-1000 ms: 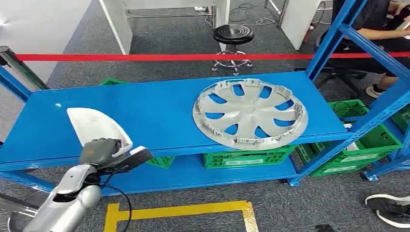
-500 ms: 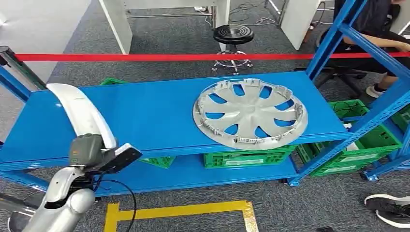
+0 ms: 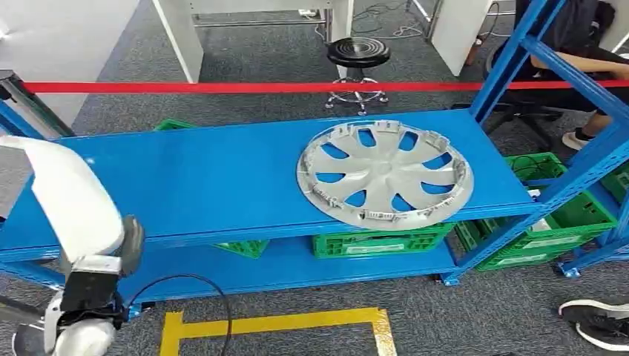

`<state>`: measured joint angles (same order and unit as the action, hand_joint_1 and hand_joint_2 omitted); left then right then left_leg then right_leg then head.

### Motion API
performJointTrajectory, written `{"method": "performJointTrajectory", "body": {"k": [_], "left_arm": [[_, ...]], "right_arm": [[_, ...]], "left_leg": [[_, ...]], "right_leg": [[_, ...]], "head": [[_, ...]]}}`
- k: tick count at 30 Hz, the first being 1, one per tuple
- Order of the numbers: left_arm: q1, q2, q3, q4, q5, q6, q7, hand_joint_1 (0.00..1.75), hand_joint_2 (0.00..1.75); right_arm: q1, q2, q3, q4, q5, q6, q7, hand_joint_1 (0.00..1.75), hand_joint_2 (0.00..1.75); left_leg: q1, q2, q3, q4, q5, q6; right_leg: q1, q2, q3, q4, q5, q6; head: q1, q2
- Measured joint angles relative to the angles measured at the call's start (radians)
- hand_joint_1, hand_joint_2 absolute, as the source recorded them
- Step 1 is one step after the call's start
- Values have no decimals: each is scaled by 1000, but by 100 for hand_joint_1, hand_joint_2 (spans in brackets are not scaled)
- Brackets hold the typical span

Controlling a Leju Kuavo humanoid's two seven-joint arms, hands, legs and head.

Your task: Take the parts from the cabinet and place them on the table.

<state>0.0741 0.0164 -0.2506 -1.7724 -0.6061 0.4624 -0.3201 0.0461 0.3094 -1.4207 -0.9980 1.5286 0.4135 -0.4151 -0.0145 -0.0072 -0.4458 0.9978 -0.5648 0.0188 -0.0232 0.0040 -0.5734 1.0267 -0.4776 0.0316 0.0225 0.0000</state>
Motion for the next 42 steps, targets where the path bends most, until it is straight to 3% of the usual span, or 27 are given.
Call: {"method": "performJointTrajectory", "body": {"k": [2, 4, 5, 6, 9, 10, 11, 12, 14, 15, 16, 20, 22, 24, 25, 26, 27, 30, 31, 33, 35, 36, 37, 39, 40, 41, 42], "left_arm": [[20, -1, 0, -14, 21, 13, -25, 175, 175], [26, -2, -2, -26, 60, 23, -63, 175, 175], [27, -3, -6, -37, 70, 29, -77, 175, 175], [29, -5, -12, -47, 79, 36, -90, 175, 175], [68, -5, -17, -74, 119, 51, -114, 175, 175], [87, -5, -17, -84, 137, 54, -124, 175, 175], [102, -4, -17, -91, 163, 54, -135, 175, 175], [114, -4, -17, -96, 183, 54, -145, 175, 175], [134, -3, -16, -104, 219, 49, -162, 175, 175], [141, -3, -15, -107, 229, 47, -171, 175, 175], [146, -3, -14, -110, 241, 46, -178, 175, 175], [173, -2, -5, -134, 272, 38, -194, 175, 175], [180, 0, 1, -144, 272, 38, -199, 175, 175], [191, 0, 6, -148, 289, 38, -214, 175, 175], [206, 1, 11, -153, 293, 38, -220, 175, 175], [217, 2, 15, -157, 297, 38, -224, 175, 175], [224, 3, 21, -161, 302, 38, -226, 175, 175], [231, 3, 28, -174, 302, 38, -229, 175, 175], [231, 3, 28, -177, 302, 38, -230, 175, 175], [237, 3, 30, -185, 304, 37, -230, 175, 175], [245, 3, 34, -188, 350, 10, -238, 175, 175], [252, 3, 39, -188, 363, 0, -246, 175, 175], [262, 2, 50, -188, 368, -8, -254, 175, 175], [285, -4, 69, -188, 371, -15, -262, 175, 175], [297, -6, 80, -189, 370, -20, -263, 175, 175], [306, -8, 91, -189, 366, -24, -262, 175, 175], [318, -11, 106, -193, 362, -28, -262, 175, 175]], "right_arm": [[2, 12, -19, -22, 11, 4, -8, 0, 175], [2, 19, -40, -44, 30, 17, -26, 0, 175], [2, 19, -51, -59, 35, 22, -33, 0, 175], [5, 20, -59, -70, 38, 38, -41, 0, 175], [8, 21, -78, -94, 42, 94, -60, 0, 175], [9, 22, -85, -101, 42, 106, -69, 0, 175], [10, 22, -95, -107, 42, 118, -75, 0, 175], [10, 22, -101, -111, 42, 126, -76, 0, 175], [11, 22, -110, -120, 42, 138, -82, 0, 175], [9, 22, -115, -121, 42, 144, -89, 0, 175], [8, 23, -117, -124, 42, 159, -101, 0, 175], [11, 27, -124, -141, 42, 218, -128, 0, 175], [11, 29, -125, -150, 40, 248, -128, 0, 175], [10, 29, -127, -153, 41, 268, -134, 0, 175], [10, 29, -130, -156, 41, 276, -138, 0, 175], [11, 29, -132, -156, 42, 282, -140, 0, 175], [12, 29, -133, -156, 42, 285, -142, 0, 175], [12, 32, -133, -157, 42, 285, -143, 0, 175], [12, 32, -133, -159, 42, 285, -143, 0, 175], [12, 32, -134, -162, 42, 288, -143, 0, 175], [15, 33, -136, -162, 42, 299, -143, 0, 175], [15, 33, -137, -162, 42, 296, -143, 0, 175], [16, 34, -137, -162, 42, 295, -143, 0, 175], [13, 37, -136, -156, 43, 298, -144, 0, 175], [11, 37, -136, -153, 43, 298, -144, 0, 175], [9, 37, -135, -149, 42, 298, -144, 0, 175], [8, 37, -135, -142, 42, 297, -144, 0, 175]], "left_leg": [[-2, 0, -1, 3, 1, 3], [-4, 0, -4, -2, 15, 15], [11, 2, 3, -26, 32, 23], [9, 6, 0, -32, 40, 30], [9, 12, -13, -31, 44, 33], [8, 14, -16, -29, 45, 33], [9, 15, -17, -27, 45, 32], [10, 15, -18, -24, 45, 31], [13, 14, -18, -13, 38, 22], [13, 14, -23, -8, 34, 15], [8, 12, -32, 0, 33, 10], [6, 11, -45, 13, 34, -9], [10, 10, -69, 76, -32, -21], [16, 10, -126, 230, -120, -29], [19, 10, -147, 294, -143, -31], [20, 10, -146, 307, -138, -31], [20, 10, -125, 274, -105, -30], [20, 10, 8, 24, 8, -20], [15, 9, 29, -16, -7, -18], [11, 7, 9, -14, 6, -13], [10, 7, -6, -18, 23, 3], [15, 14, -13, -22, 36, 11], [15, 15, -25, -22, 45, 20], [11, 19, -48, -21, 62, 27], [8, 20, -61, -19, 73, 28], [5, 21, -74, -17, 81, 29], [2, 21, -91, -14, 91, 29]], "right_leg": [[-2, 0, 0, -1, 5, 5], [-3, 1, 2, -10, 17, 17], [-2, 0, -5, -9, 7, 19], [2, -2, -18, 11, -19, 20], [2, -1, -105, 218, -122, 23], [2, -1, -127, 275, -136, 25], [1, -2, -123, 276, -120, 27], [0, -3, -98, 236, -86, 28], [-3, -4, -6, 66, 0, 27], [-1, -3, 22, 17, -19, 26], [4, -1, 37, 13, -13, 18], [-3, -1, 22, -6, -20, -8], [-3, -4, 14, -6, -12, -21], [0, -7, 0, -5, -3, -28], [1, -7, -8, -5, 2, -29], [2, -7, -13, -5, 7, -28], [2, -7, -18, -4, 12, -27], [2, -7, -28, -4, 27, -18], [6, -7, -33, -4, 33, -10], [4, -7, -38, -8, 51, 3], [3, -6, -40, -17, 69, 18], [-1, -5, -48, -6, 45, 21], [0, -6, -70, 31, -13, 24], [0, -6, -104, 172, -123, 26], [1, -6, -120, 249, -156, 28], [1, -6, -120, 285, -155, 27], [3, -6, -96, 278, -125, 25]], "head": [[0, 0], [-2, 0], [0, 0], [2, 0], [10, 0], [10, 0], [10, 0], [10, 0], [10, 0], [10, 0], [14, 0], [11, 0], [5, 0], [4, 0], [4, 0], [4, 0], [4, 0], [4, 0], [4, 0], [5, 0], [5, 0], [5, 0], [9, 0], [11, 0], [11, 0], [11, 0], [13, 0]]}}
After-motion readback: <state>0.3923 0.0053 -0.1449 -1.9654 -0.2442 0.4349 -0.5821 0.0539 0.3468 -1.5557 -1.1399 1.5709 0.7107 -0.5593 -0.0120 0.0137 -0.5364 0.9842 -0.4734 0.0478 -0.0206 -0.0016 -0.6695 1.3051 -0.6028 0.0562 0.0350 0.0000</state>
